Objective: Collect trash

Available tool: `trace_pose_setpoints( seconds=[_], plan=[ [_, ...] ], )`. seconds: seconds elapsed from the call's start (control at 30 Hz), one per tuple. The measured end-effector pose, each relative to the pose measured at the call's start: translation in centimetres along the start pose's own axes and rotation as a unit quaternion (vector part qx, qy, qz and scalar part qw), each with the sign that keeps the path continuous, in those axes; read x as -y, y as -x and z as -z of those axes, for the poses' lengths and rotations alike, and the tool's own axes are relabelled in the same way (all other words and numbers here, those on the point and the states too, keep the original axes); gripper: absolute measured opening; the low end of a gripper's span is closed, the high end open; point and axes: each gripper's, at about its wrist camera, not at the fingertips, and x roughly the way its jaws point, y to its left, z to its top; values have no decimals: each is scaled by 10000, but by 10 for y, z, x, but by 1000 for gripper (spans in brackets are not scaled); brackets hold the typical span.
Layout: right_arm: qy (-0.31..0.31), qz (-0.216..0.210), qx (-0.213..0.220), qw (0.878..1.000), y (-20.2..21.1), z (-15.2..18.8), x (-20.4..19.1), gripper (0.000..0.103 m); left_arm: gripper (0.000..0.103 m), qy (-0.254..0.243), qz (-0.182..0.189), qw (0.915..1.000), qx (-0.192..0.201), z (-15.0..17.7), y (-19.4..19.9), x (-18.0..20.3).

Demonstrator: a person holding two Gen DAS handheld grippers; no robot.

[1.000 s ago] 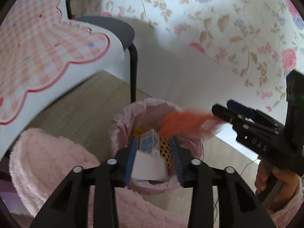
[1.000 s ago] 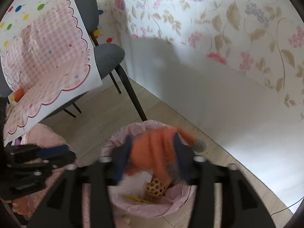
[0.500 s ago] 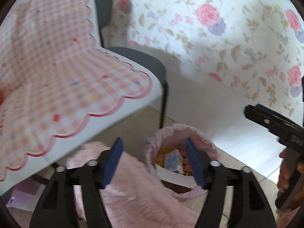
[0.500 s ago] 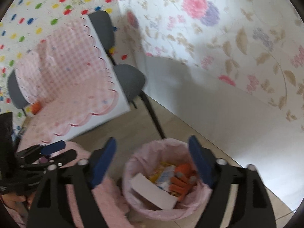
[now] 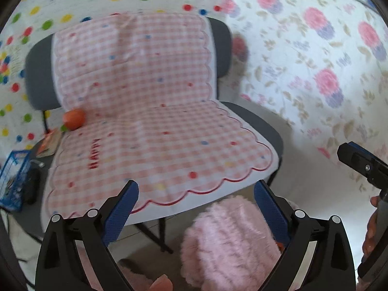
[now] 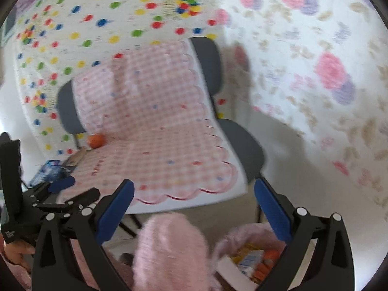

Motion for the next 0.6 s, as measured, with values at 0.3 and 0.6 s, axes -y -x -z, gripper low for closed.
trace_pose_setpoints(
  seconds=[0.3, 0.6],
  plan=[
    [358, -357, -308, 9982, -20, -12, -44, 97, 96, 356, -1115, 9931, 64, 8, 31, -54],
    [1110, -322, -470, 9922, -22, -7, -86, 97, 96, 805, -1689, 9823, -106, 17, 57, -95]
  ],
)
